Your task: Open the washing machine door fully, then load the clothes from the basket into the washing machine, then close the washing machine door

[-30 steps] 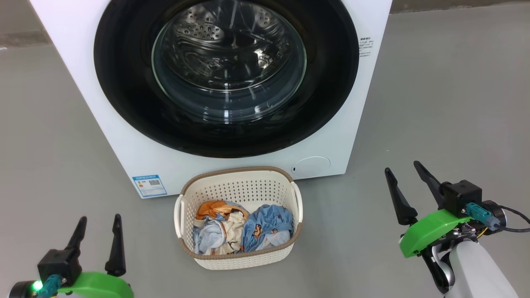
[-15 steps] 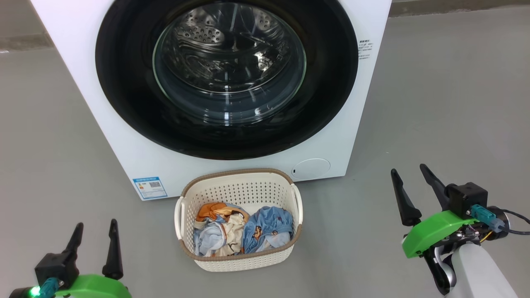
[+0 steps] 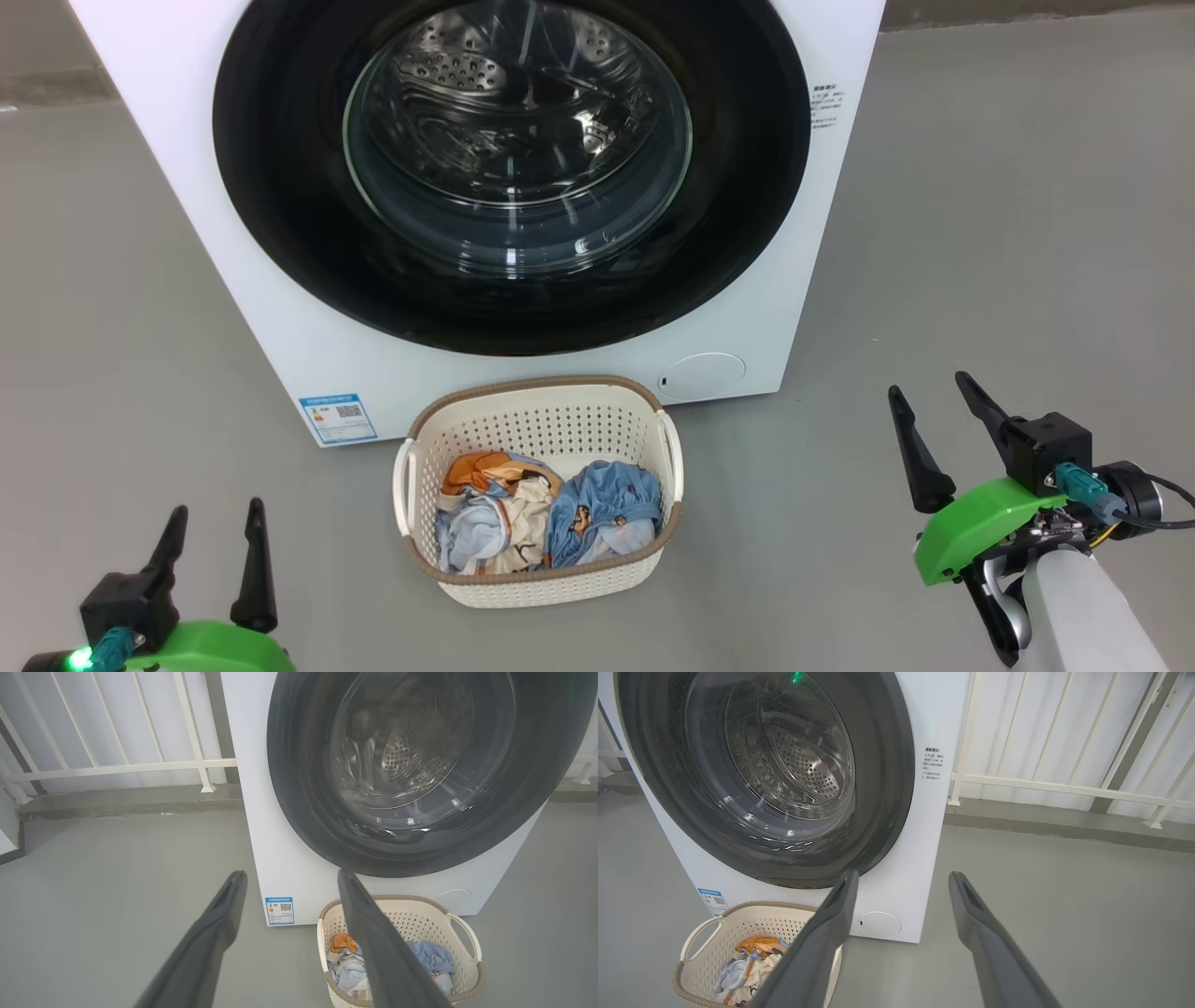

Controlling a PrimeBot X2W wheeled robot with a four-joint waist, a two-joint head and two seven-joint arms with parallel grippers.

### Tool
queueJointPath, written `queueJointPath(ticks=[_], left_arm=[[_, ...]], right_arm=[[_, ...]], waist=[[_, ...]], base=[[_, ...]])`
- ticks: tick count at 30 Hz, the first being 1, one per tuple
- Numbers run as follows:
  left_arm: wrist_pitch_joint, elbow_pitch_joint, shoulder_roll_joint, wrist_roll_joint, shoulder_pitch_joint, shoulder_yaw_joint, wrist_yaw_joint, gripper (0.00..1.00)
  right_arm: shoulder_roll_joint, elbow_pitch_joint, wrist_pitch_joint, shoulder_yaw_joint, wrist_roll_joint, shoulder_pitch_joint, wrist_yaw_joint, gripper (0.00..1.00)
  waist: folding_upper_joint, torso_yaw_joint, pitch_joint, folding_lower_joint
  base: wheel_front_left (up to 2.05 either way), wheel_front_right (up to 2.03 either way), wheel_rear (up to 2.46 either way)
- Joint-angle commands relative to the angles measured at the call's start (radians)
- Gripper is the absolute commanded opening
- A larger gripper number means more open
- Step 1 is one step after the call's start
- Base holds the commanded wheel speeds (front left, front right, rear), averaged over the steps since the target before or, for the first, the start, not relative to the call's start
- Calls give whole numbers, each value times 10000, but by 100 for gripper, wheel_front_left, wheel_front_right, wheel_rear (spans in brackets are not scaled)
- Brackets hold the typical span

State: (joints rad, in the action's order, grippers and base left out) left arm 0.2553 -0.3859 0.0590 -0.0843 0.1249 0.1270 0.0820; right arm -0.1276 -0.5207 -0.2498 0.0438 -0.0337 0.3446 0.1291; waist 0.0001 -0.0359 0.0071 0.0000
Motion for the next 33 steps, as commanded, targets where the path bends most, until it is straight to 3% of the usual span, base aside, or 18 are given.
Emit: queueJointPath(ticks=[1, 20, 33], left_arm=[[65, 187, 237, 53, 450, 332, -86, 100], [65, 360, 284, 74, 401, 274, 22, 100], [65, 452, 277, 76, 441, 271, 31, 100]], right_arm=[[32, 223, -120, -193, 75, 134, 16, 100], [95, 451, -120, -162, -62, 170, 16, 100], [57, 555, -120, -136, -117, 115, 16, 100]], waist=[[-1, 3, 6, 0], [-1, -51, 74, 0], [-1, -54, 191, 0]], base=[[0, 0, 0], [3, 3, -7], [83, 83, -166]])
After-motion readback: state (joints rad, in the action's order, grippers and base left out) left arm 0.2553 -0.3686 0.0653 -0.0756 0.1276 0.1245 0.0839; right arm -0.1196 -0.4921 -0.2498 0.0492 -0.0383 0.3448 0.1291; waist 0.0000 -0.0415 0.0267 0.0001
